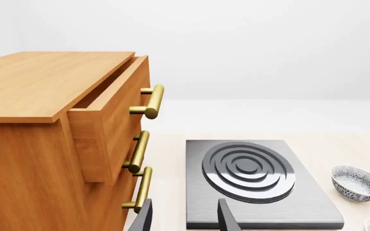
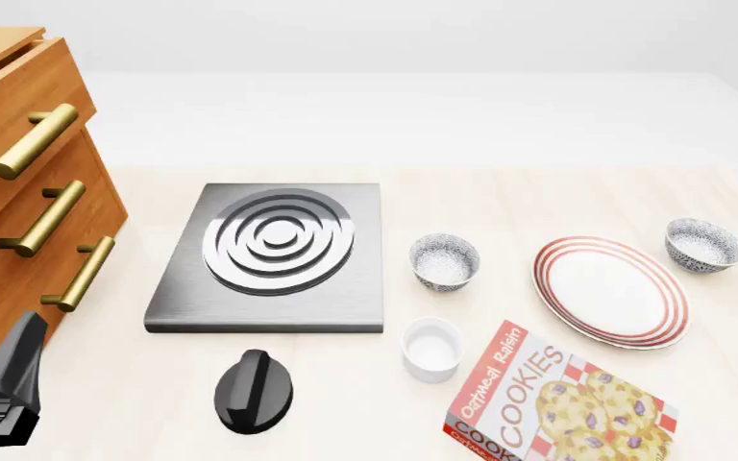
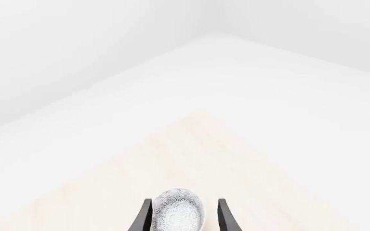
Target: Pick the akita bowl next to the plate and place it on the plate.
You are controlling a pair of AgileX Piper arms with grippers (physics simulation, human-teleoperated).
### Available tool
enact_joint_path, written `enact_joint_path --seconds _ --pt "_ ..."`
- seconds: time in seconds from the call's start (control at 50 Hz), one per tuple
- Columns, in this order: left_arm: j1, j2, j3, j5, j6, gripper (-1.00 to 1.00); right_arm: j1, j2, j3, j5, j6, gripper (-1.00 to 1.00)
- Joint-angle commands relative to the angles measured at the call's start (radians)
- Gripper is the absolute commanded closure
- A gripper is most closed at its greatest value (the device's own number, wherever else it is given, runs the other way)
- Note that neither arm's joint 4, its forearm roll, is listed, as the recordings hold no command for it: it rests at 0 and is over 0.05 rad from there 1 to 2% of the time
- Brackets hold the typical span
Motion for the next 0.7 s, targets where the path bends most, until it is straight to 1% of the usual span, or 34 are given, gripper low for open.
enact_joint_path --seconds 0.02,0.36,0.7 --pt "0.0 0.0 0.0 0.0 0.0 -1.0 0.003 0.04 -0.037 0.022 0.016 -1.0" --pt "0.0 0.0 0.0 0.0 0.0 -1.0 0.005 0.109 -0.094 0.049 0.033 -1.0" --pt "0.0 0.0 0.0 0.0 0.0 -1.0 -0.002 0.192 -0.157 0.076 0.068 -1.0"
